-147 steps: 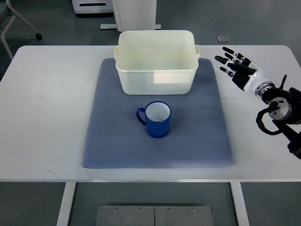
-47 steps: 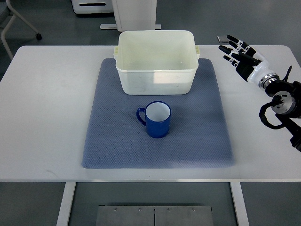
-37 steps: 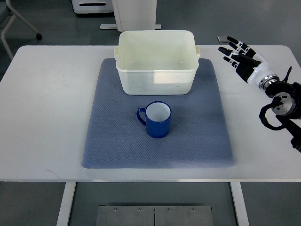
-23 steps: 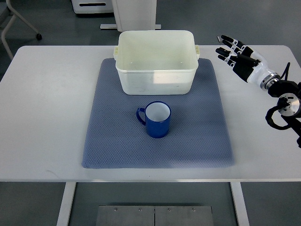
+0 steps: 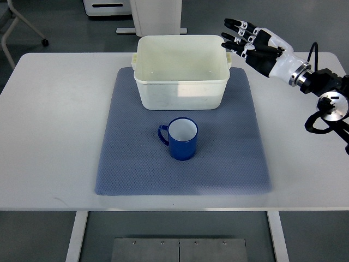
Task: Place cup in box with right hand
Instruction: 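Move the right hand over the blue mug, fingers open, then lower the right hand around the blue mug and close the fingers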
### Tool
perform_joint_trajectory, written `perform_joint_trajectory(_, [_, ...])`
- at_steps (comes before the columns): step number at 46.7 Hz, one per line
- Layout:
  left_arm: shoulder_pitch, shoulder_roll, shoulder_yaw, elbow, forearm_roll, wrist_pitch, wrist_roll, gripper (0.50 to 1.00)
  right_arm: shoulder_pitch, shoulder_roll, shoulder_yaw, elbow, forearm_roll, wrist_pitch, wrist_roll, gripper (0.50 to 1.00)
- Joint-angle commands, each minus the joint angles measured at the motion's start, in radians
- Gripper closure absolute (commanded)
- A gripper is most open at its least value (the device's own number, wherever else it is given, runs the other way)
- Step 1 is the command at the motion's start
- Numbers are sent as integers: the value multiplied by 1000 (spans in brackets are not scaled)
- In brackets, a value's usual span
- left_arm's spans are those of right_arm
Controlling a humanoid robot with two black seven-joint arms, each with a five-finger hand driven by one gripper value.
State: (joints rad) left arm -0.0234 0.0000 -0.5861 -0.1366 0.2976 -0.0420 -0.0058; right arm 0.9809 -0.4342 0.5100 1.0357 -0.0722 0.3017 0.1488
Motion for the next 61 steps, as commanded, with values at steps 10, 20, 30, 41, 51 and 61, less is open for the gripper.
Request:
perform_joint_trajectory(10, [0,0,0,0,0,1,0,500,4,-15,-22,127,-150,4,2,500])
perform_joint_trajectory(20, [0,0,0,0,0,1,0,500,32,-15,-102,168,-235,40,2,500])
perform_joint_trajectory(30, [0,0,0,0,0,1,0,500,36,-12,-148,178,-325,85,2,500])
perform_joint_trajectory(41, [0,0,0,0,0,1,0,500,42,-6,-168,178,-356,83,0,500])
perform_joint_trajectory(51, [0,0,-1,0,0,1,0,500,39,8,-189,169,-397,74,-2,500])
perform_joint_trajectory(61, [0,0,0,0,0,1,0,500,33,46,-217,126,-400,1,-3,500])
